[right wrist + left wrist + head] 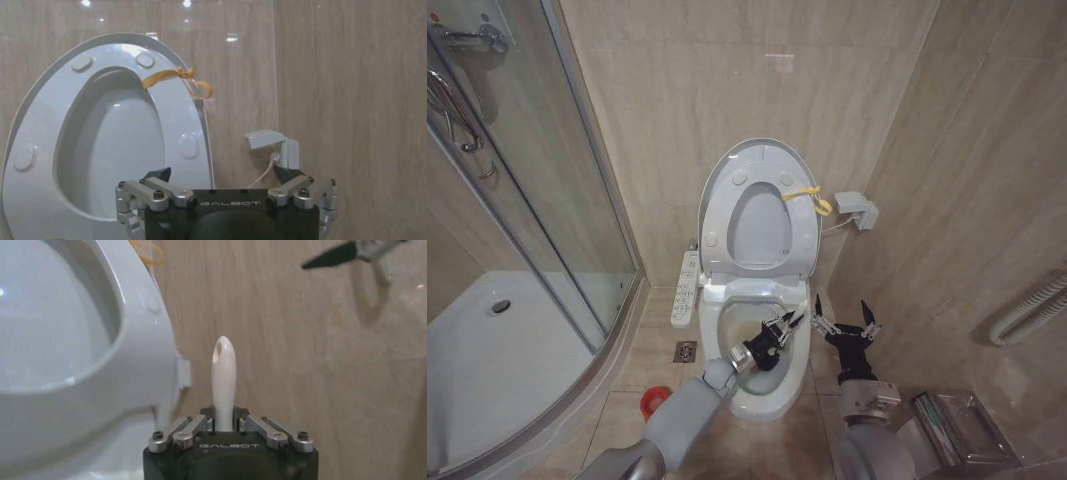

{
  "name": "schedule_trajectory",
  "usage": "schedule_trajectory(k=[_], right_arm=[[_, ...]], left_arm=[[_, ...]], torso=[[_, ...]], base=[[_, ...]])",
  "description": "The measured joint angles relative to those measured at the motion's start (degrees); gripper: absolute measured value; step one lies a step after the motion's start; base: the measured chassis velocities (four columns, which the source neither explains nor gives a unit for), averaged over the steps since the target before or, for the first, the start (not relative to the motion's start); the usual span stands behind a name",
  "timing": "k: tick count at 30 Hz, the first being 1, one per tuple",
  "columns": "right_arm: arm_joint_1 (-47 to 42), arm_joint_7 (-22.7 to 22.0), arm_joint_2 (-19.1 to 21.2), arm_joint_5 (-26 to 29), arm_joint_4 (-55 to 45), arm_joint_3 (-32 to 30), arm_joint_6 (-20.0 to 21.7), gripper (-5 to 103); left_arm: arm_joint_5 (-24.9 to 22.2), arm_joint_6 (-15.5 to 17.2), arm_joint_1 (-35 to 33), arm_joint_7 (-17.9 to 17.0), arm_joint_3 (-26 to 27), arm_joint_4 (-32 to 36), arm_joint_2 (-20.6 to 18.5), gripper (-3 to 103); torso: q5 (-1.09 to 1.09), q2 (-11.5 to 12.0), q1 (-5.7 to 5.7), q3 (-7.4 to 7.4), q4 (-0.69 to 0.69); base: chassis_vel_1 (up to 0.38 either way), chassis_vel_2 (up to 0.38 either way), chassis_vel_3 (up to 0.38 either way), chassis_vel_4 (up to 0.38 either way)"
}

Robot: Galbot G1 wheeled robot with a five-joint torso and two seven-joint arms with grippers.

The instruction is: Open the toilet lid, clean the toilet bowl with a toilet brush, close the toilet lid, and flush.

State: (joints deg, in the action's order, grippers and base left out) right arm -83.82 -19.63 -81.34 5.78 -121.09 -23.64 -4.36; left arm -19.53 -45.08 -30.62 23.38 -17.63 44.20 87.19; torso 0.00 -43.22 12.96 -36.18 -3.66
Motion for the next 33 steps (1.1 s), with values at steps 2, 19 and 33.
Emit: schedule_trajectory(k=[2,19,33], right_arm=[[0.00,0.00,0.00,0.00,0.00,0.00,0.00,100],[0.00,0.00,0.00,0.00,0.00,0.00,0.00,100],[0.01,0.00,0.00,0.00,0.00,0.00,0.00,100]], left_arm=[[-0.13,0.11,1.50,-0.09,1.07,0.18,0.20,17],[1.38,-0.82,-1.81,0.11,3.31,2.46,-2.41,17],[3.57,-1.68,-7.88,-2.01,7.61,7.64,-9.04,17]], torso=[[0.00,0.00,0.00,0.01,-0.02],[0.00,0.00,0.00,0.00,-0.02],[0.00,0.00,0.00,0.01,-0.02]], base=[[0.000,0.000,0.000,0.000],[0.000,0.000,0.000,0.000],[0.000,0.000,0.000,0.000]])
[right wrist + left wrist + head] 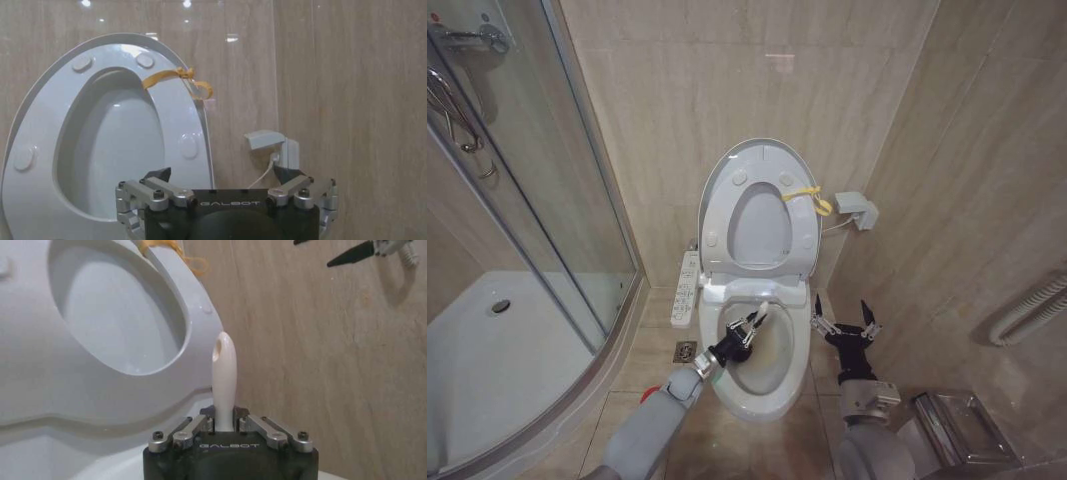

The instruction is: Open the toilet lid, clean the toilet bowl with a toilet brush, close the toilet lid, and flush.

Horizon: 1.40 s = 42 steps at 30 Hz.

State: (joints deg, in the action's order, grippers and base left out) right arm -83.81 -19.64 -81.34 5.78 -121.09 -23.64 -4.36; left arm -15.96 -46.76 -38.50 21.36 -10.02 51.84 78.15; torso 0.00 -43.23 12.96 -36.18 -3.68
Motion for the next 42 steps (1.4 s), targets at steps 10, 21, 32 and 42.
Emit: schedule_trajectory(k=[10,21,32,42], right_arm=[[0.00,0.00,0.00,0.00,0.00,0.00,0.00,100],[0.00,0.00,0.00,0.00,0.00,0.00,0.00,100],[0.00,0.00,0.00,0.00,0.00,0.00,0.00,100],[0.00,0.00,0.00,0.00,0.00,0.00,0.00,100]], left_arm=[[0.69,-0.04,-7.17,0.38,0.23,5.96,-5.16,17],[1.64,0.09,-3.62,-1.26,2.39,4.88,-2.77,17],[0.50,3.21,3.69,-4.16,0.81,0.60,3.09,17],[-1.05,3.88,4.04,-3.86,-2.14,-0.68,5.19,17]], torso=[[0.01,0.00,0.00,0.00,0.02],[-0.01,0.00,0.00,0.00,0.00],[-0.02,0.00,0.00,0.00,0.00],[-0.02,0.00,0.00,0.00,0.02]], base=[[0.000,0.000,0.000,0.000],[0.000,0.000,0.000,0.000],[0.000,0.000,0.000,0.000],[0.000,0.000,0.000,0.000]])
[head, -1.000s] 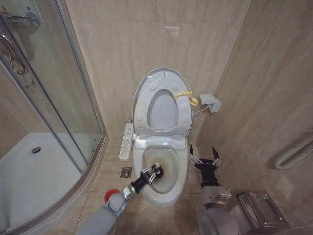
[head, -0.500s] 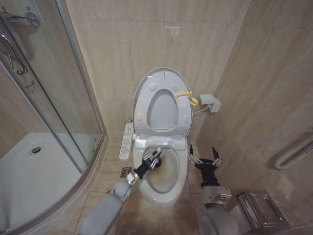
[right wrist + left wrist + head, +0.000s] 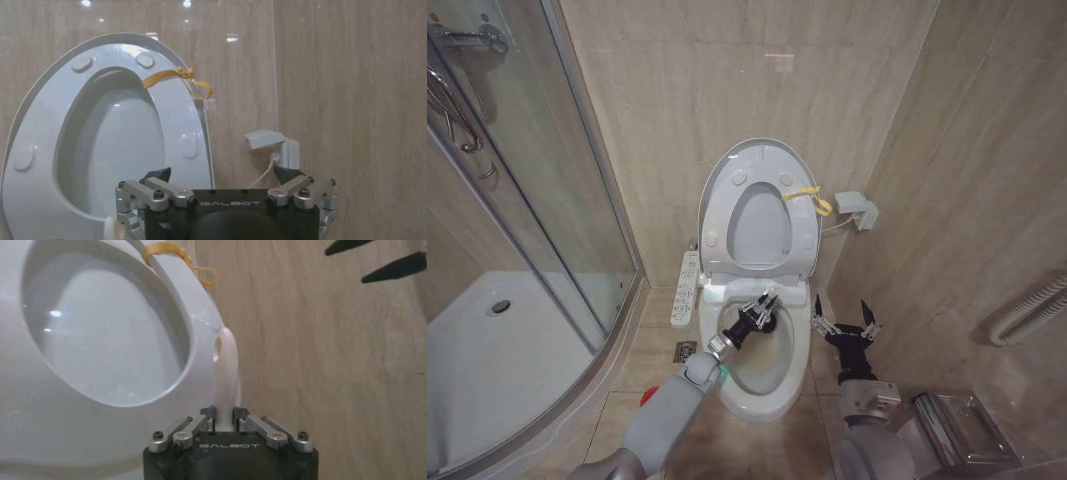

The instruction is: Open the toilet lid, clean the toilet bowl with a toilet brush, close the toilet lid, and flush.

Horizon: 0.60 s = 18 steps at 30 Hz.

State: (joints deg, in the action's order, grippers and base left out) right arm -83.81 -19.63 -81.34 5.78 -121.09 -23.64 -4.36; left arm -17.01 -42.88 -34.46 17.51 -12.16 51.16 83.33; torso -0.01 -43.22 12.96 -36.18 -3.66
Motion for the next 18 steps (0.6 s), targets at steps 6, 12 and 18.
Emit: schedule_trajectory(k=[6,12,18], right_arm=[[0.00,0.00,0.00,0.00,0.00,0.00,0.00,100],[0.00,0.00,0.00,0.00,0.00,0.00,0.00,100],[0.00,0.00,0.00,0.00,0.00,0.00,0.00,100]], left_arm=[[-0.75,0.05,-0.31,0.65,-1.93,-0.90,1.48,17],[1.37,0.13,-0.89,0.59,-3.35,-2.24,3.26,17],[2.10,0.12,-0.28,0.38,-4.92,-3.96,3.29,17]], torso=[[0.00,0.00,0.00,0.00,0.00],[0.01,0.00,0.00,0.00,-0.01],[0.01,0.00,0.00,0.00,0.00]], base=[[0.000,0.000,0.000,0.000],[0.000,0.000,0.000,0.000],[0.000,0.000,0.000,0.000]])
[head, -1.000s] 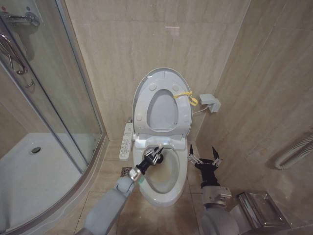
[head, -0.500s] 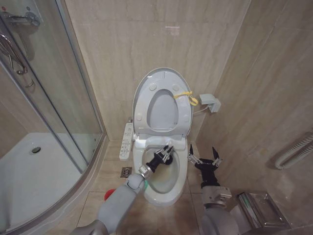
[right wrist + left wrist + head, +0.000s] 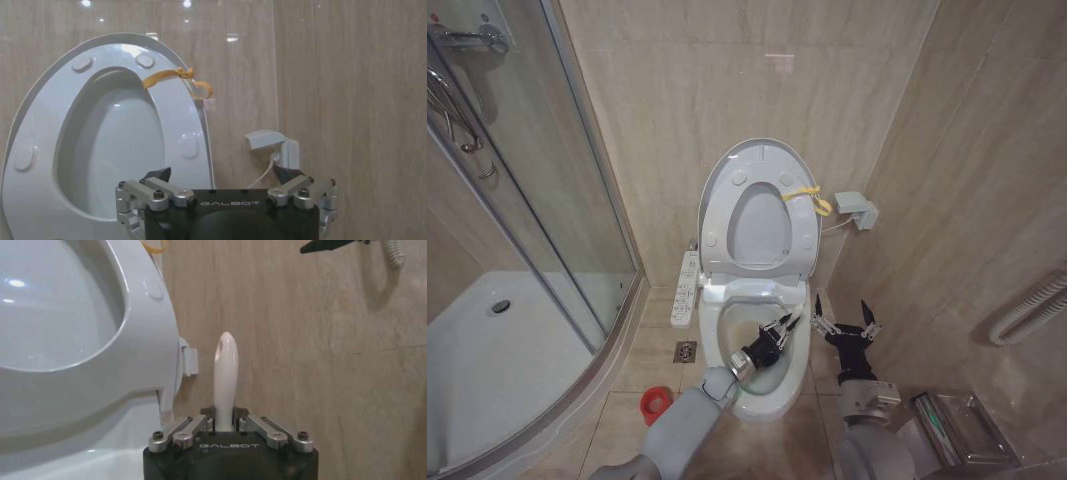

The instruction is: Open the toilet lid, clean the toilet bowl with a toilet brush, close the toilet lid, and flush.

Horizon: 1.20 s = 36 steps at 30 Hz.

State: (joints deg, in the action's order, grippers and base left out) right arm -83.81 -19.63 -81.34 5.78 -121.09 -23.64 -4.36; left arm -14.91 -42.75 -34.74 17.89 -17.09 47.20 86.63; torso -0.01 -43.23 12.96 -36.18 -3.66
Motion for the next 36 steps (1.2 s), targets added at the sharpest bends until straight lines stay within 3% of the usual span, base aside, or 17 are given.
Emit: schedule_trajectory(k=[9,15,29,36], right_arm=[[0.00,0.00,0.00,0.00,0.00,0.00,0.00,100],[0.00,0.00,0.00,0.00,0.00,0.00,0.00,100],[0.00,0.00,0.00,0.00,0.00,0.00,0.00,100],[0.00,0.00,0.00,0.00,0.00,0.00,0.00,100]], left_arm=[[-1.18,-0.15,2.91,0.19,-0.63,0.01,1.35,17],[-0.17,-1.01,1.07,1.10,-2.87,-2.20,0.32,17],[-0.57,-1.01,2.99,-0.64,-0.69,-0.72,0.57,17],[0.75,-1.44,0.86,2.10,-0.46,-2.56,-0.55,17]], torso=[[0.00,0.00,0.00,0.00,-0.02],[0.01,0.00,0.00,0.00,0.01],[0.01,0.00,0.00,0.00,-0.02],[0.01,0.00,0.00,0.00,0.01]], base=[[0.000,0.000,0.000,0.000],[0.000,0.000,0.000,0.000],[0.000,0.000,0.000,0.000],[0.000,0.000,0.000,0.000]])
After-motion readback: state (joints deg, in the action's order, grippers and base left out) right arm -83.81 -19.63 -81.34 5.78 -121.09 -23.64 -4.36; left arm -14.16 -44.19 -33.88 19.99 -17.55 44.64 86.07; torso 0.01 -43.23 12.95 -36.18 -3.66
